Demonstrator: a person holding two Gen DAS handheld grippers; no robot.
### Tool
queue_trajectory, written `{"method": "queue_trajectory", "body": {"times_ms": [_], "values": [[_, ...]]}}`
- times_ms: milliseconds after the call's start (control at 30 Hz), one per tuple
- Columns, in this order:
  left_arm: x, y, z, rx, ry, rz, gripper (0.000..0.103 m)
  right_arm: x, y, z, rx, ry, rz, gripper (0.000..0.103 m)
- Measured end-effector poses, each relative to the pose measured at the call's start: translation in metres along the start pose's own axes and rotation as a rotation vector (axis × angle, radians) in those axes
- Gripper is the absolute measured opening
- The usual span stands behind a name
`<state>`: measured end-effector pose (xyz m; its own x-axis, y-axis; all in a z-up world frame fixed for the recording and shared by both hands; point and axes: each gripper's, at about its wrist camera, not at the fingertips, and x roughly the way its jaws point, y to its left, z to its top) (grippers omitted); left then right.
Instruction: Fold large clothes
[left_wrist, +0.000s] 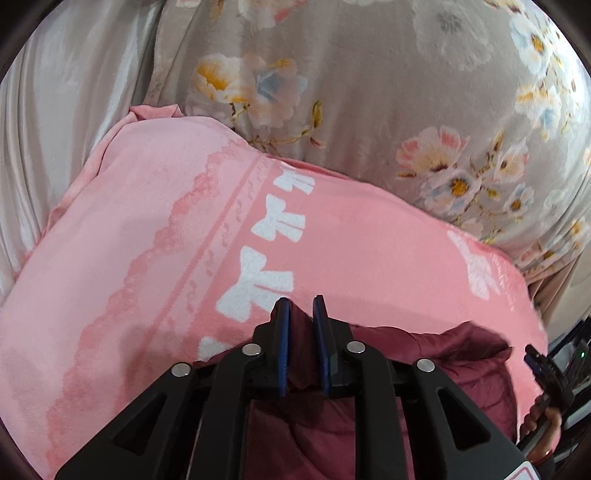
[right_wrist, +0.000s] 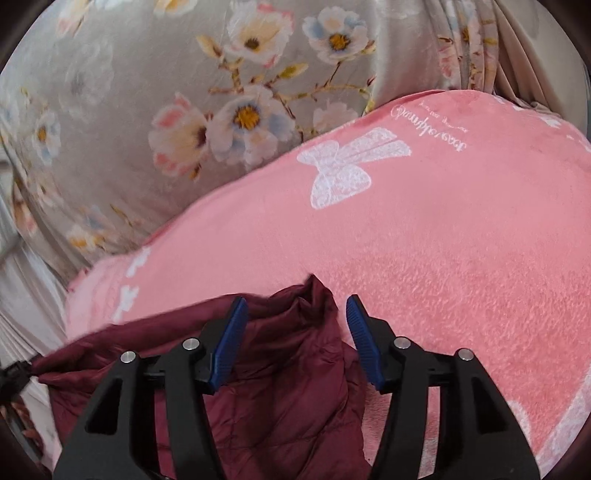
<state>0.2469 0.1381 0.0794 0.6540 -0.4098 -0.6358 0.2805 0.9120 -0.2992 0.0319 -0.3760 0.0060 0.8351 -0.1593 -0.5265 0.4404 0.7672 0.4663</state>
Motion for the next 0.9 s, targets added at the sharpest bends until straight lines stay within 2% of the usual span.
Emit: {"method": "queue_trajectory", "body": {"times_ms": [33,67,133,200,267,367,433,500,567,633,667,700,733,833,900], "values": [[-0.003,0.001,0.002,-0.010,-0.033,0.071,0.030,-0.005,0.001,0.003,0.002,-0.004,-0.005,0.055],[-0.008,0.000,0.005,-0.008,-0.073,0.161,0.032,-0.009,0.004,0.005,-0.006,-0.007,-0.005,0.055],[-0.021,-0.001,0.011,-0.011,-0.144,0.227,0.033,-0.017,0.017,0.006,-0.050,-0.014,-0.008,0.055],[-0.029,-0.001,0.016,-0.039,-0.158,0.222,0.033,-0.021,0.040,0.002,-0.129,-0.002,-0.008,0.055],[-0.029,-0.012,0.017,-0.039,-0.122,0.179,0.033,-0.018,0.063,-0.006,-0.191,0.021,0.020,0.054],[-0.010,-0.053,0.003,0.076,-0.042,0.169,0.033,-0.002,0.112,-0.029,-0.311,0.089,0.072,0.054],[0.013,-0.080,-0.011,0.141,0.033,0.133,0.033,0.016,0.147,-0.050,-0.408,0.143,0.089,0.054],[0.038,-0.104,-0.029,0.186,0.101,0.114,0.033,0.040,0.176,-0.070,-0.500,0.193,0.072,0.053],[0.061,-0.118,-0.044,0.219,0.154,0.105,0.033,0.064,0.189,-0.081,-0.529,0.242,0.049,0.052],[0.082,-0.126,-0.055,0.226,0.204,0.103,0.033,0.086,0.190,-0.090,-0.528,0.294,0.021,0.043],[0.090,-0.129,-0.059,0.228,0.224,0.102,0.032,0.096,0.189,-0.093,-0.532,0.318,0.008,0.025],[0.097,-0.131,-0.062,0.231,0.240,0.104,0.031,0.103,0.189,-0.095,-0.532,0.337,0.010,0.001],[0.105,-0.134,-0.065,0.237,0.247,0.114,0.031,0.106,0.188,-0.094,-0.523,0.339,0.018,0.001],[0.113,-0.139,-0.066,0.250,0.241,0.120,0.031,0.093,0.191,-0.080,-0.501,0.271,0.044,0.000],[0.123,-0.139,-0.066,0.248,0.244,0.135,0.031,0.099,0.191,-0.077,-0.494,0.276,0.038,0.000]]}}
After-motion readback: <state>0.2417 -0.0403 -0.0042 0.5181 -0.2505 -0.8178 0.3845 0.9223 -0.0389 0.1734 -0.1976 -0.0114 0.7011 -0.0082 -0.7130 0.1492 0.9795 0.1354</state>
